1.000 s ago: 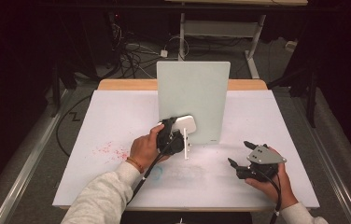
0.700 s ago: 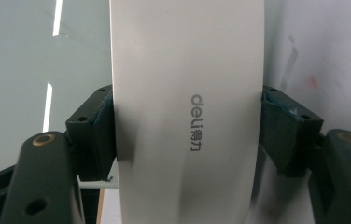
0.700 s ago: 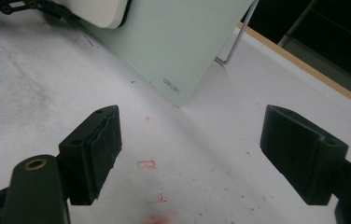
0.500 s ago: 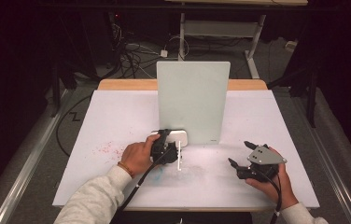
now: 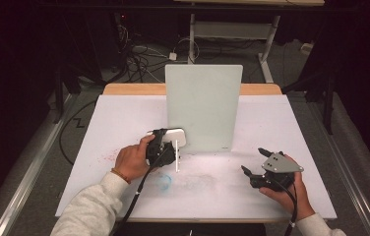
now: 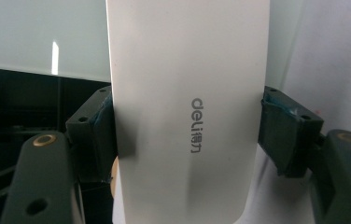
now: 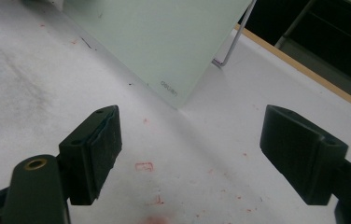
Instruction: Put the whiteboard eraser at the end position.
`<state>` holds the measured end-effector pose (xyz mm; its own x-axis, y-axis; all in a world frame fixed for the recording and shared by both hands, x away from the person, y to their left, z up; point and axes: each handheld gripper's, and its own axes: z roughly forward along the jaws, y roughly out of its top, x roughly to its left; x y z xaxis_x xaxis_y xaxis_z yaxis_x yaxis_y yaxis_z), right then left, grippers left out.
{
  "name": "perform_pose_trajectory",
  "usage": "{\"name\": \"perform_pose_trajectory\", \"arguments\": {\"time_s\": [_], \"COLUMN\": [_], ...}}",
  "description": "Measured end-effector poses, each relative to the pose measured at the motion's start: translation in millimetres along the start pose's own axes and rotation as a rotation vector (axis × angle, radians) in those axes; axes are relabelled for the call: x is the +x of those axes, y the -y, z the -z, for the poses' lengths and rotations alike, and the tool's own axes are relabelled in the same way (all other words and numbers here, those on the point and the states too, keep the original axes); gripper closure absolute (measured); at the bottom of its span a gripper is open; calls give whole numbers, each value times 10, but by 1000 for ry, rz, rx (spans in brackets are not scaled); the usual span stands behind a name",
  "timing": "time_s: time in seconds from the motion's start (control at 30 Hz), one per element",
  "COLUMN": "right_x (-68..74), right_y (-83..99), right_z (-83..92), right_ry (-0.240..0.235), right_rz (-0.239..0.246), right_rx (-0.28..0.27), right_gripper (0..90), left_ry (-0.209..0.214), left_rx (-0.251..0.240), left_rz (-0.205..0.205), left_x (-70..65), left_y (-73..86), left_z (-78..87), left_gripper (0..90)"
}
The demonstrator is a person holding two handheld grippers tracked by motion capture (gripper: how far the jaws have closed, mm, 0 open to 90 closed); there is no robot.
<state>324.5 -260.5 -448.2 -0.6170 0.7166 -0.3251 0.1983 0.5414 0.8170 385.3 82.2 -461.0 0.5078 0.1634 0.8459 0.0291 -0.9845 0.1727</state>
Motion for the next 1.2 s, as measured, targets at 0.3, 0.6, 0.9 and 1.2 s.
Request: {"name": "perform_pose_trajectory", "arguments": {"time_s": [0.3,0.6,0.9,1.2], "right_x": [3,1,7,-2], "right_y": [3,10,7,11], "right_z": [-3,-4,-7,1], "right_ry": [-4,-9,-7,-6], "right_rz": [-2,-2,-1,5], "right_rx": [0,2,5,2], "right_gripper": [215,215,215,215], "left_ry": [-14,11,66,35], "left_rx": [-42,-84,-73,-59], "left_rz": [55,108,46,-58], "left_x": [161,52,-312,-357], "left_y": [-310,-469,-418,-416], "left_z": [23,-19,-97,-107], "left_gripper": [282,281,281,282]}}
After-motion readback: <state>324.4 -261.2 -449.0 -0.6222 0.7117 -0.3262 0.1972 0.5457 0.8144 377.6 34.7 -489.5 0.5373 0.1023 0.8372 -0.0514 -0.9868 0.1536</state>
